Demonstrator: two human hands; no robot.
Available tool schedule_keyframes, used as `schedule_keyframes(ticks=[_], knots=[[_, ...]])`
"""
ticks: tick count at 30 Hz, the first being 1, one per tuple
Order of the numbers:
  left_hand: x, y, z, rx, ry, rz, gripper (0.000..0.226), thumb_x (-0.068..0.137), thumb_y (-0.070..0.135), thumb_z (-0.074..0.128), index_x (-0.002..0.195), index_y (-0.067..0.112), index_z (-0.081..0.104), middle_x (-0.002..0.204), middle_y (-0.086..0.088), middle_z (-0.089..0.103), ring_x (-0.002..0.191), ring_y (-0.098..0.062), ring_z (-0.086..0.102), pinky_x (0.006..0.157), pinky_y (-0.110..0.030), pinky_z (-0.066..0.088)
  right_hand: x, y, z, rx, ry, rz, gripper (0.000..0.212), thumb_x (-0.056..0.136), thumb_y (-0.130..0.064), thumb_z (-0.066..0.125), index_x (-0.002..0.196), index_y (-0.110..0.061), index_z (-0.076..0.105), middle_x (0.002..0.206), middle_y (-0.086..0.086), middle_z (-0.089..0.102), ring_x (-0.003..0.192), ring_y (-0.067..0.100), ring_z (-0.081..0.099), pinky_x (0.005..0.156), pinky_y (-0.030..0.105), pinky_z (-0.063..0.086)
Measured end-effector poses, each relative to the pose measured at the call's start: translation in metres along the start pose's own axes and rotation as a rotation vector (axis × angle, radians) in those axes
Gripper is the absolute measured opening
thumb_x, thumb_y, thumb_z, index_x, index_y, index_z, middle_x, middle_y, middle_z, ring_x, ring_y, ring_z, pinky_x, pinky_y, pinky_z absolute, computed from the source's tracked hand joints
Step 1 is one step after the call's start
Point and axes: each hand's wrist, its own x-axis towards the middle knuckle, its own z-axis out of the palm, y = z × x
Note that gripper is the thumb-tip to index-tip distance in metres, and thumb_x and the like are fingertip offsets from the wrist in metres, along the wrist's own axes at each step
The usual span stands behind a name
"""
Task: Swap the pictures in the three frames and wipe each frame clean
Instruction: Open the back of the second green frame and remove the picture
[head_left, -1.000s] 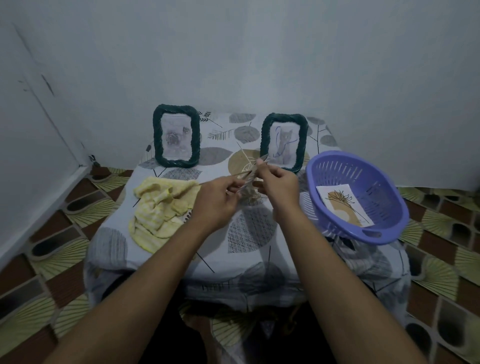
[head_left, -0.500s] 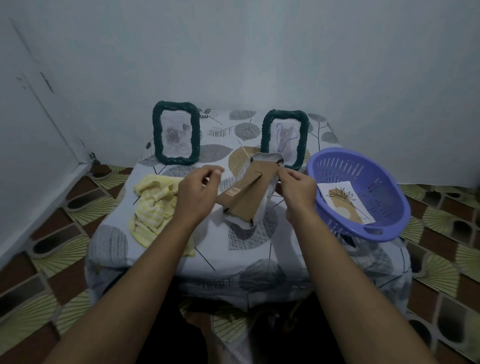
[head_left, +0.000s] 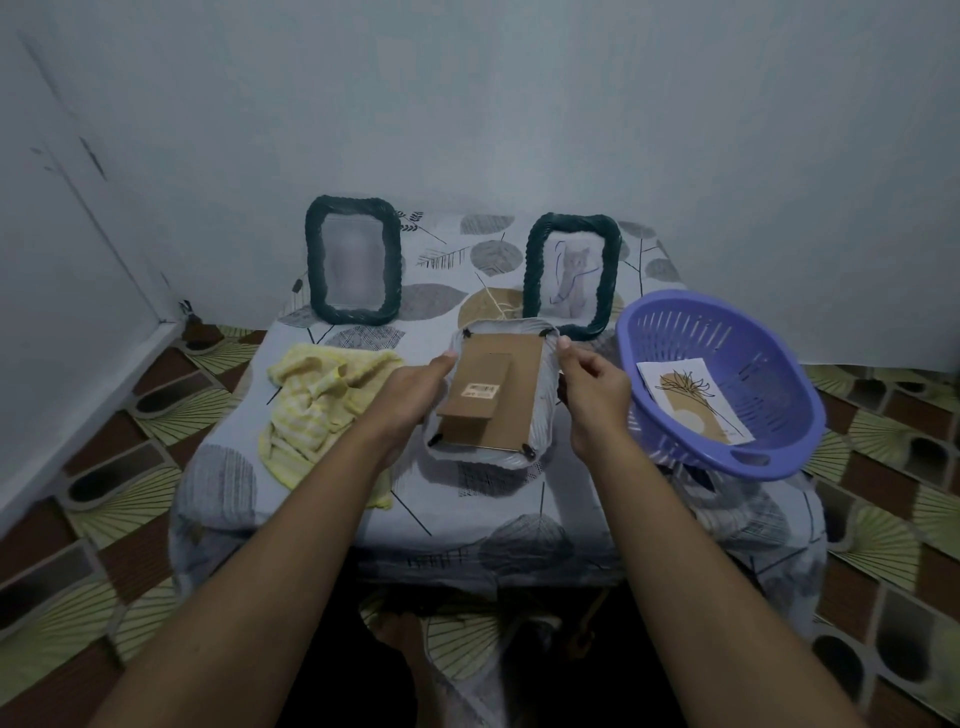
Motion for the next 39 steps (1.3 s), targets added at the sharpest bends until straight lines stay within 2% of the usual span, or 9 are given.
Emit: schedule_keyframes(ticks=[4, 7, 10, 14, 16, 20, 24, 27, 39], knots=[[0.002, -0.004, 0.001, -0.023, -0.019, 0.063, 0.057, 0.076, 0.066, 0.067, 0.1, 0.014, 0.075, 0.129, 0.0, 0.065, 0.1, -0.01, 0.068, 0.085, -0.027, 0.048, -0.005, 0.003, -0.001, -0.154, -0.175, -0.011, 0.032, 0.087, -0.044, 0.074, 0.112, -0.025, 0.072, 0.11, -0.004, 0.073, 0.105, 0.019, 0.069, 0.089, 0.041, 0.058], [0.003, -0.006, 0.005, 0.044, 0.03, 0.111, 0.02, 0.089, 0.042, 0.07, 0.079, 0.027, 0.062, 0.087, 0.016, 0.063, 0.077, 0.001, 0.06, 0.07, -0.019, 0.045, -0.012, 0.003, -0.001, -0.235, -0.29, -0.058, 0.022, 0.085, -0.038, 0.077, 0.105, -0.03, 0.072, 0.099, -0.013, 0.076, 0.097, 0.009, 0.071, 0.089, 0.039, 0.058], [0.001, -0.007, 0.008, 0.119, 0.097, 0.151, 0.013, 0.081, 0.039, 0.078, 0.082, 0.031, 0.068, 0.081, 0.015, 0.07, 0.078, -0.007, 0.068, 0.078, -0.03, 0.057, -0.012, 0.008, -0.003, -0.288, -0.308, -0.102, 0.02, 0.081, -0.026, 0.082, 0.095, -0.032, 0.069, 0.092, -0.014, 0.076, 0.091, 0.008, 0.072, 0.086, 0.037, 0.06], [-0.003, -0.013, 0.013, 0.282, 0.135, 0.195, 0.047, 0.064, 0.047, 0.078, 0.101, 0.019, 0.075, 0.09, 0.004, 0.077, 0.081, -0.017, 0.073, 0.076, -0.047, 0.061, -0.013, 0.016, -0.004, -0.431, -0.23, -0.115, 0.06, 0.068, -0.028, 0.09, 0.119, -0.014, 0.063, 0.108, 0.0, 0.072, 0.095, 0.019, 0.071, 0.087, 0.044, 0.06], [-0.007, -0.011, 0.018, 0.37, 0.167, 0.216, 0.042, 0.066, 0.043, 0.081, 0.098, 0.018, 0.073, 0.094, 0.004, 0.074, 0.081, -0.016, 0.071, 0.077, -0.044, 0.06, -0.013, 0.024, -0.006, -0.499, -0.193, -0.106, 0.063, 0.065, -0.028, 0.091, 0.118, -0.009, 0.063, 0.105, 0.001, 0.071, 0.091, 0.018, 0.071, 0.083, 0.044, 0.061], [-0.008, -0.019, 0.024, 0.512, 0.179, 0.221, 0.041, 0.073, 0.039, 0.084, 0.096, 0.009, 0.068, 0.097, -0.002, 0.068, 0.081, -0.016, 0.06, 0.081, -0.043, 0.057, 0.0, 0.049, -0.013, -0.666, -0.142, -0.102, 0.109, 0.049, -0.061, 0.086, 0.141, -0.012, 0.053, 0.128, 0.007, 0.057, 0.114, 0.022, 0.062, 0.095, 0.044, 0.057], [-0.003, -0.032, 0.027, 0.56, 0.151, 0.205, 0.061, 0.062, 0.057, 0.075, 0.101, 0.011, 0.073, 0.09, -0.007, 0.074, 0.08, -0.022, 0.069, 0.071, -0.043, 0.057, -0.008, 0.04, -0.013, -0.811, -0.159, -0.089, 0.104, 0.074, -0.038, 0.086, 0.154, -0.005, 0.029, 0.141, 0.011, 0.035, 0.133, 0.027, 0.042, 0.113, 0.04, 0.039], [0.004, -0.038, 0.029, 0.554, 0.165, 0.208, 0.072, 0.056, 0.064, 0.074, 0.107, 0.014, 0.072, 0.097, -0.005, 0.073, 0.088, -0.022, 0.068, 0.076, -0.04, 0.057, -0.004, 0.044, -0.016, -0.899, -0.196, -0.11, 0.101, 0.081, -0.041, 0.08, 0.156, -0.005, 0.024, 0.144, 0.012, 0.031, 0.138, 0.028, 0.036, 0.114, 0.033, 0.033], [0.017, -0.051, 0.031, 0.639, 0.188, 0.141, 0.083, 0.049, 0.08, 0.06, 0.104, 0.018, 0.069, 0.098, -0.003, 0.07, 0.09, -0.025, 0.066, 0.079, -0.045, 0.056, 0.004, 0.051, -0.018, -1.282, -0.278, -0.331, 0.074, 0.093, -0.053, 0.051, 0.156, -0.027, 0.021, 0.158, 0.009, 0.021, 0.146, 0.027, 0.017, 0.115, 0.047, 0.015]])
